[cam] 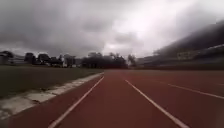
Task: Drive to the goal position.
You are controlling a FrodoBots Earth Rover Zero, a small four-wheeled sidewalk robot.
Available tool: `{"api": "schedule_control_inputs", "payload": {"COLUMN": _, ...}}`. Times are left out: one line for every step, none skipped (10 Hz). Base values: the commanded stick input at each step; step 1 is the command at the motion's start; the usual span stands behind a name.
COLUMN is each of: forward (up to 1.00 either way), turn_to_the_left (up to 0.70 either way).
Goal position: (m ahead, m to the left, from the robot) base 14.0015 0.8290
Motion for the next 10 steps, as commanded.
{"api": "schedule_control_inputs", "payload": {"forward": 0.70, "turn_to_the_left": 0.00}}
{"api": "schedule_control_inputs", "payload": {"forward": 0.70, "turn_to_the_left": 0.00}}
{"api": "schedule_control_inputs", "payload": {"forward": 0.70, "turn_to_the_left": 0.00}}
{"api": "schedule_control_inputs", "payload": {"forward": 0.70, "turn_to_the_left": 0.00}}
{"api": "schedule_control_inputs", "payload": {"forward": 0.70, "turn_to_the_left": 0.00}}
{"api": "schedule_control_inputs", "payload": {"forward": 0.70, "turn_to_the_left": 0.00}}
{"api": "schedule_control_inputs", "payload": {"forward": 0.70, "turn_to_the_left": 0.00}}
{"api": "schedule_control_inputs", "payload": {"forward": 0.70, "turn_to_the_left": 0.00}}
{"api": "schedule_control_inputs", "payload": {"forward": 0.70, "turn_to_the_left": 0.00}}
{"api": "schedule_control_inputs", "payload": {"forward": 0.70, "turn_to_the_left": 0.00}}
